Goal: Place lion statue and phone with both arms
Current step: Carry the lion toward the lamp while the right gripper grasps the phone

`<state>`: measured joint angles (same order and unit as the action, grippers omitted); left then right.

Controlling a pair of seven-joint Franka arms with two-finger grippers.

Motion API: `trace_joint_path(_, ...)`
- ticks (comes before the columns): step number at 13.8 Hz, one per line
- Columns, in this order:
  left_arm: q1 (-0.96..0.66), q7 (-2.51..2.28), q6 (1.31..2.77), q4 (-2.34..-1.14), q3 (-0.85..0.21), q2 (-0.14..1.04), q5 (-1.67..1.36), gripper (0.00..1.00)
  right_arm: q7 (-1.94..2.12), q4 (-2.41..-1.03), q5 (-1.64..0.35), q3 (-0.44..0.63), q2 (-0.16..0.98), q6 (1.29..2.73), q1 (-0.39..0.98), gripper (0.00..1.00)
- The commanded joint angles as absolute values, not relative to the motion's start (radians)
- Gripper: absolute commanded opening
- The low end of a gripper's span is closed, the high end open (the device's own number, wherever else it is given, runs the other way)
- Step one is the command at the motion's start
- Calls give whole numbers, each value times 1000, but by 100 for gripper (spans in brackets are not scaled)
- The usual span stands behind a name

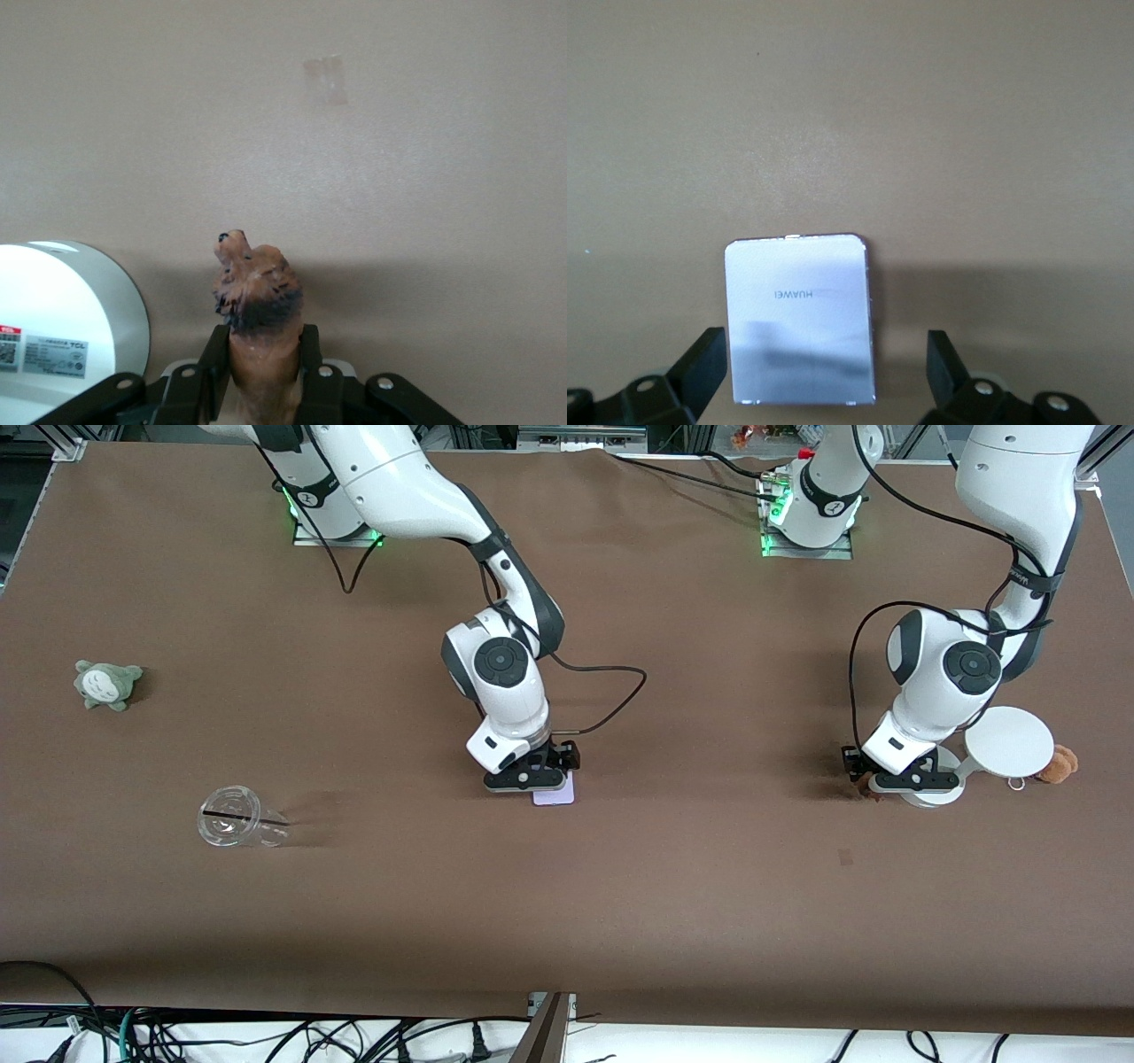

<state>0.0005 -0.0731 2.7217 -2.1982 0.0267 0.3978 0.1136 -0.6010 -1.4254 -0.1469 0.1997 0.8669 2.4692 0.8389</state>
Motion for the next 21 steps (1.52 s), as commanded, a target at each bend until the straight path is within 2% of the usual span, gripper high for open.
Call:
trace_joint_path(1,20,-71,2738,-2235,17,362,138,0,-640,-1368,-129,215,910,2479,856,100)
trace_joint_path(8,34,-58,2792,-2241,17,387,140,0,-703,-1315,4,215,968,2488,867,100)
trace_joint_path(20,55,-32,2872,-2252,17,428,138,0,-747,-1267,9,215,1008,2493,873,100)
trace_joint_path(21,55,-32,2870,-2250,17,428,138,17,-747,-1267,11,215,1011,2493,873,100)
